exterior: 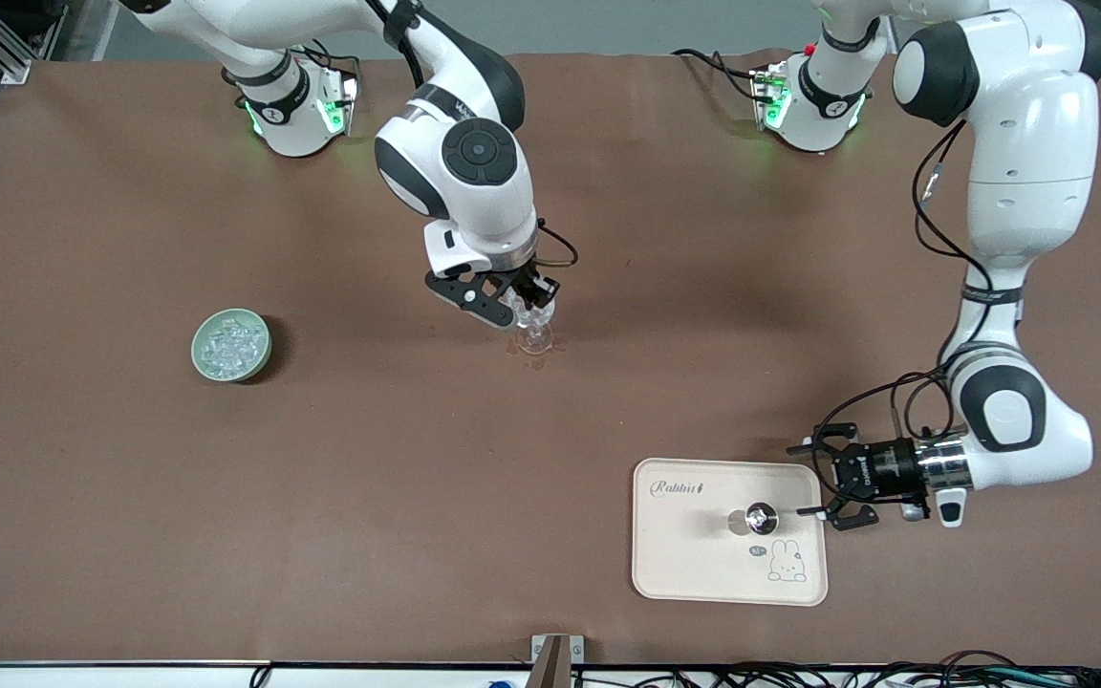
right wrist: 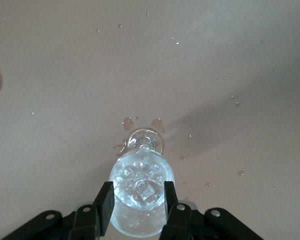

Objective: Pour wine and add ice with both arms
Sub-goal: 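Set the jigger upright on the white tray and open the left gripper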

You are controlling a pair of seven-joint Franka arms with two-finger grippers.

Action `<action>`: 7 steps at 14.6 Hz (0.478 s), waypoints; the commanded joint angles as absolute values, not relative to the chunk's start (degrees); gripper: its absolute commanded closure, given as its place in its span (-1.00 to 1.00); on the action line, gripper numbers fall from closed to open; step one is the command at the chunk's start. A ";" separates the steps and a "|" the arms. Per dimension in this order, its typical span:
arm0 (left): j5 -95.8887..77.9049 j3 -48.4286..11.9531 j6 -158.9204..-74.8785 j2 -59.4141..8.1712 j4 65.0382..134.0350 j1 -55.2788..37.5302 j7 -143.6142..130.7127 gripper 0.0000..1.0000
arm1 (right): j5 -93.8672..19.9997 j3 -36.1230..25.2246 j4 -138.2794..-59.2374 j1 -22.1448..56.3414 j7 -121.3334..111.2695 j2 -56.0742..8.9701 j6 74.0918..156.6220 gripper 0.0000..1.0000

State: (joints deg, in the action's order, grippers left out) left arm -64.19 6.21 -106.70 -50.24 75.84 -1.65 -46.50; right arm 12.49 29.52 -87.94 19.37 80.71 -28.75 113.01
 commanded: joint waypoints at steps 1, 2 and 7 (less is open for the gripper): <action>-54.96 6.94 -105.91 -44.84 77.61 -1.85 -46.23 -1.00 | 13.45 30.93 -85.88 17.76 81.21 -28.22 112.15 -0.12; -53.80 7.90 -105.82 -43.52 77.52 -1.32 -46.23 -1.00 | 13.62 31.89 -85.00 16.62 81.04 -27.95 110.67 -0.28; -52.47 16.95 -99.94 -40.52 74.89 -1.06 -46.14 -1.00 | 14.85 33.67 -84.02 10.29 77.97 -20.06 107.33 -1.00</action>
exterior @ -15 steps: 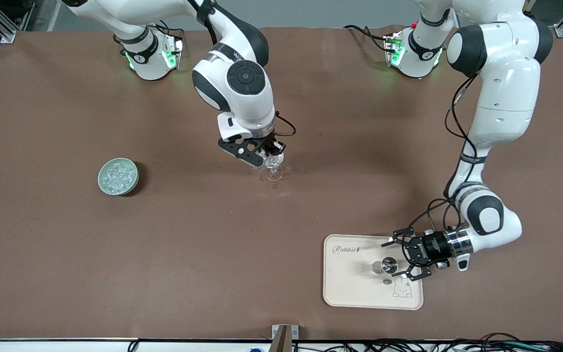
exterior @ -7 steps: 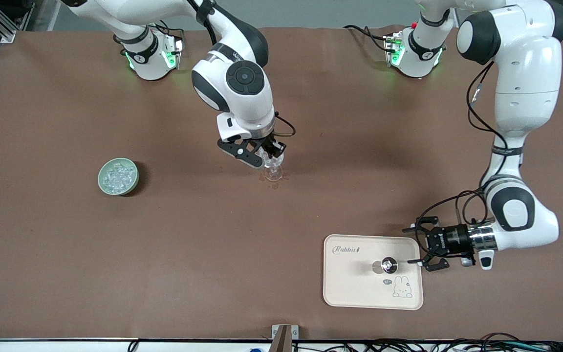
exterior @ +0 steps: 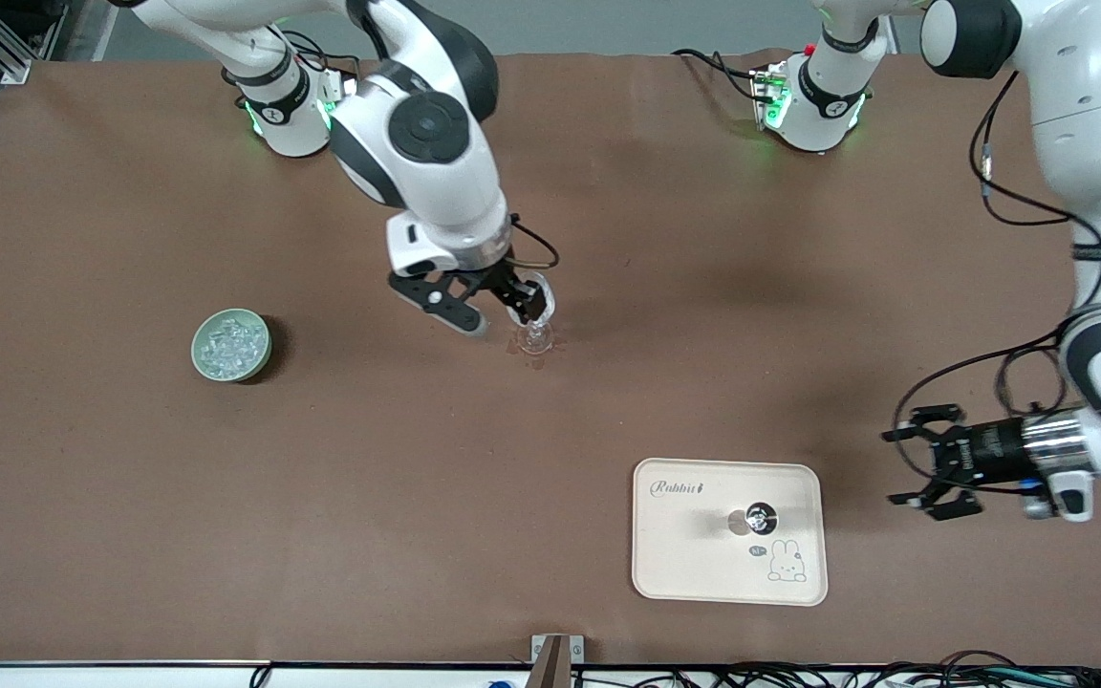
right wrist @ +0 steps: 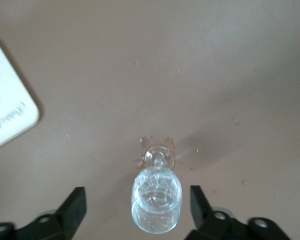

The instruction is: Pour wine and add ice with both arms

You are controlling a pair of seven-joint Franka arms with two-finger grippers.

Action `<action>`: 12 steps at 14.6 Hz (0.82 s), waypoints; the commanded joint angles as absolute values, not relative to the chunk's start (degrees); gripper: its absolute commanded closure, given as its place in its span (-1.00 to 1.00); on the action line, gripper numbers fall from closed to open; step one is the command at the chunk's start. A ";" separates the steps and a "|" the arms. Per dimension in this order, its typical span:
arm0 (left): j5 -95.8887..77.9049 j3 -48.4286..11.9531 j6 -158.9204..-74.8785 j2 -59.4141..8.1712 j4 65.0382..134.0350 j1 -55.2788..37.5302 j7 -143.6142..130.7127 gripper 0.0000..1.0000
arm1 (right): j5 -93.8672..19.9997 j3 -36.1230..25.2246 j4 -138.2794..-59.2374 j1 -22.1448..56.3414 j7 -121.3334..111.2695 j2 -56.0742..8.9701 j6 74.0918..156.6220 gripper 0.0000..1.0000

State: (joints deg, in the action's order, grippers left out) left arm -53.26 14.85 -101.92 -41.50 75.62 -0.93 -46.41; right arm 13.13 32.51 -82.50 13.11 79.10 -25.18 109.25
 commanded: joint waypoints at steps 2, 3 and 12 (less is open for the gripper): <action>-52.47 18.62 -100.28 -40.25 73.83 -1.05 -45.79 -1.00 | 17.66 30.44 -84.02 9.41 72.98 -16.37 103.47 -1.00; -52.47 19.07 -100.37 -40.25 73.39 -1.05 -45.62 -1.00 | 17.67 27.89 -83.94 9.49 69.03 -14.78 102.06 -1.00; -23.70 8.03 -100.54 -27.09 74.79 -0.09 -19.45 -1.00 | 8.11 3.10 -84.37 9.32 31.69 -3.97 95.90 -1.00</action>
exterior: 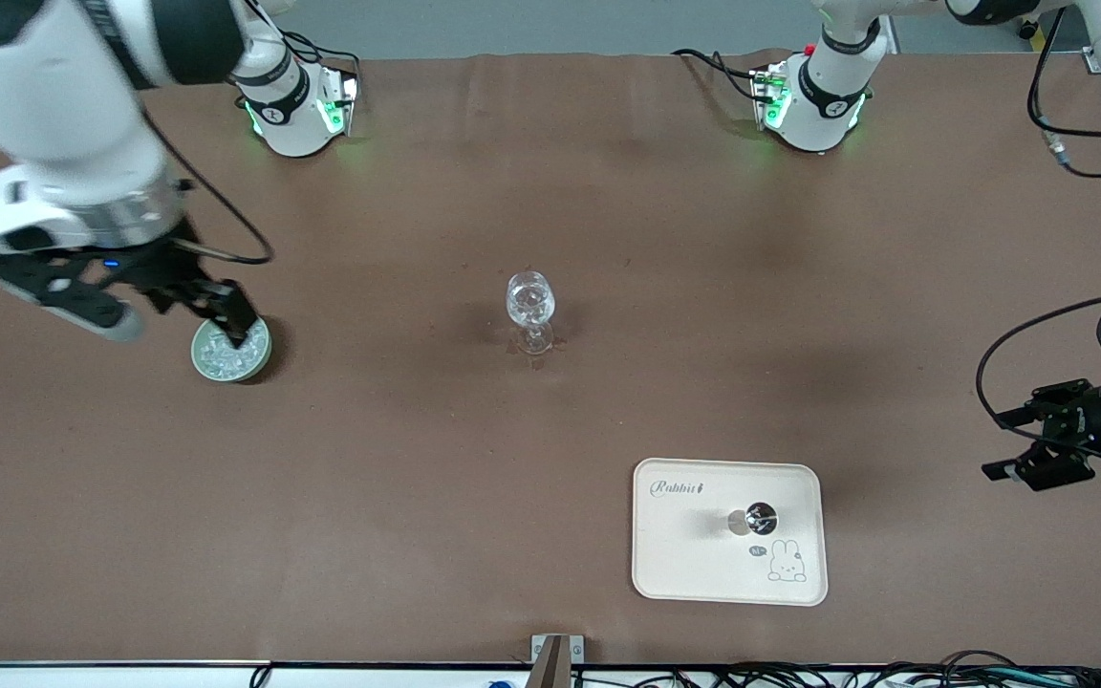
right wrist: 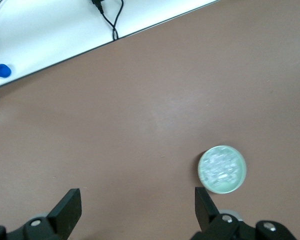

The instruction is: Pour wine and add ice with both arms

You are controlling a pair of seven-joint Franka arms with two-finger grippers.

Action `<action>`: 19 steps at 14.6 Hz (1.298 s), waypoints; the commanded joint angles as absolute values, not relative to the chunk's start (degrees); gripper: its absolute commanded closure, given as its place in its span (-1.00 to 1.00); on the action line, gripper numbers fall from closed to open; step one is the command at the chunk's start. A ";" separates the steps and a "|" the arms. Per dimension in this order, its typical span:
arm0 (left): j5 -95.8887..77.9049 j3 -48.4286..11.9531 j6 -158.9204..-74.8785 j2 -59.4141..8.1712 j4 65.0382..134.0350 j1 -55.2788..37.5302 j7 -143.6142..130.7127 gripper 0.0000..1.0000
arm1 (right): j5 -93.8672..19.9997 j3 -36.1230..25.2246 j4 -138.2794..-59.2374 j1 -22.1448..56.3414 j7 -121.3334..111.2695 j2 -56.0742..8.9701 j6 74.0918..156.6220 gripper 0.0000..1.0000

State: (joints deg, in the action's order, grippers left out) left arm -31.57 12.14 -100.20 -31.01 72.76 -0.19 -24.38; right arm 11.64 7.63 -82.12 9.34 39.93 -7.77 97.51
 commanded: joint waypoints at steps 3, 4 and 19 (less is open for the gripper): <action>-14.19 4.41 -100.55 -24.01 74.88 -0.70 -10.58 -1.00 | 6.50 -1.39 -84.38 9.14 22.97 -1.50 92.74 -1.00; -10.50 2.05 -100.55 -22.17 76.27 -0.44 -8.89 -1.00 | 6.24 -2.19 -84.38 8.53 20.94 -0.71 91.59 -1.00; -1.76 -4.31 -107.41 5.63 107.14 -5.45 -13.52 -1.00 | 1.67 -8.35 -83.85 6.06 8.44 -0.26 89.30 -1.00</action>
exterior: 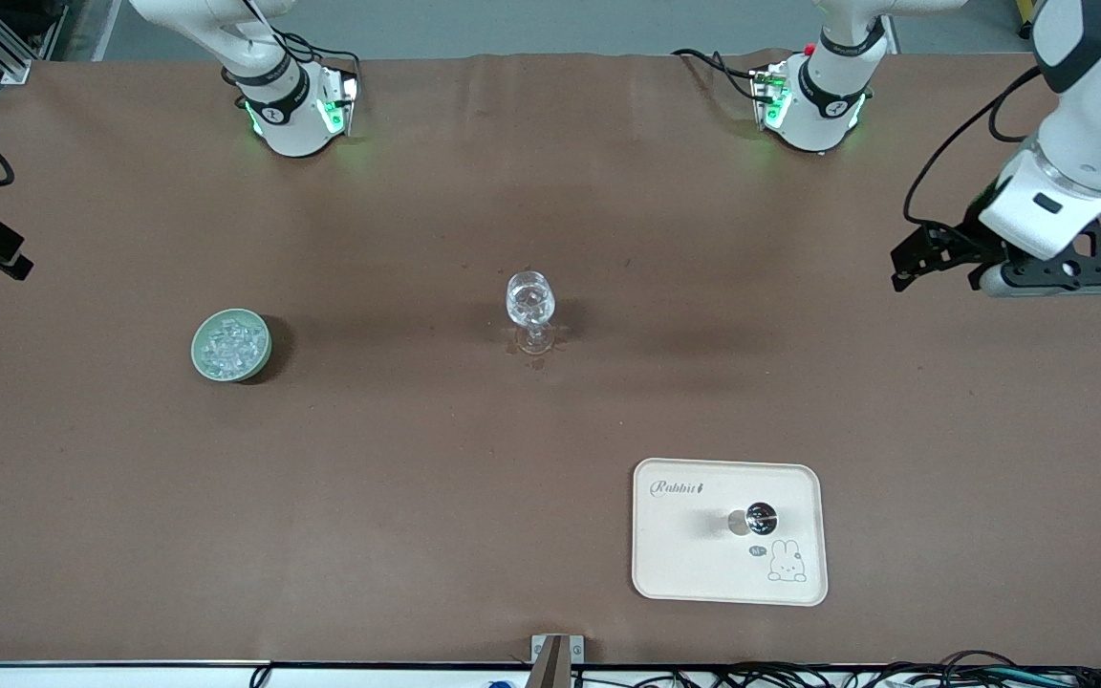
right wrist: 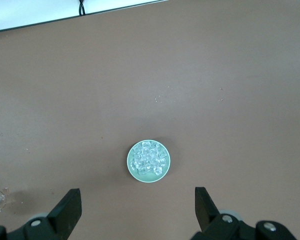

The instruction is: Pour wine and add ice with both arms

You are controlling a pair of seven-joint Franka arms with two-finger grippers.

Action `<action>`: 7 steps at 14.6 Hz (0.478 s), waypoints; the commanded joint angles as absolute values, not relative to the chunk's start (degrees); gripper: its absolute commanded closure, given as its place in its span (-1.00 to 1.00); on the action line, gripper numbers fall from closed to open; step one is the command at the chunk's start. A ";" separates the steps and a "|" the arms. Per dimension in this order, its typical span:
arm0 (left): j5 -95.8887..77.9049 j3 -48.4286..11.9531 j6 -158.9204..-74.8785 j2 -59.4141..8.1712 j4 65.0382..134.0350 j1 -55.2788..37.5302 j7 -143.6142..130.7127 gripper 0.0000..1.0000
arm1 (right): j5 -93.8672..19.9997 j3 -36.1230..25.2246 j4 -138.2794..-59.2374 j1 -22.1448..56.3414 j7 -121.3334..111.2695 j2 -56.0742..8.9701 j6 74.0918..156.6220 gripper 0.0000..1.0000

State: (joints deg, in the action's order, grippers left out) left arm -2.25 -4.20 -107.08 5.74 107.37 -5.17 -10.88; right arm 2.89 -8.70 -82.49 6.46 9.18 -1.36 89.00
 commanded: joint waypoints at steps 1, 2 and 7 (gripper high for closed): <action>-1.67 -4.39 -107.05 5.19 106.88 -5.54 -13.80 -1.00 | 1.67 -8.18 -83.85 5.98 8.44 -0.26 89.30 -1.00; -1.67 -4.39 -106.88 4.58 106.18 -5.54 -13.62 -1.00 | 1.67 -8.09 -83.85 5.80 8.44 -0.26 89.21 -1.00; 0.43 -4.04 -103.10 4.04 102.31 -5.36 -10.20 -1.00 | 1.05 -6.77 -84.20 4.31 8.44 -0.26 89.21 -1.00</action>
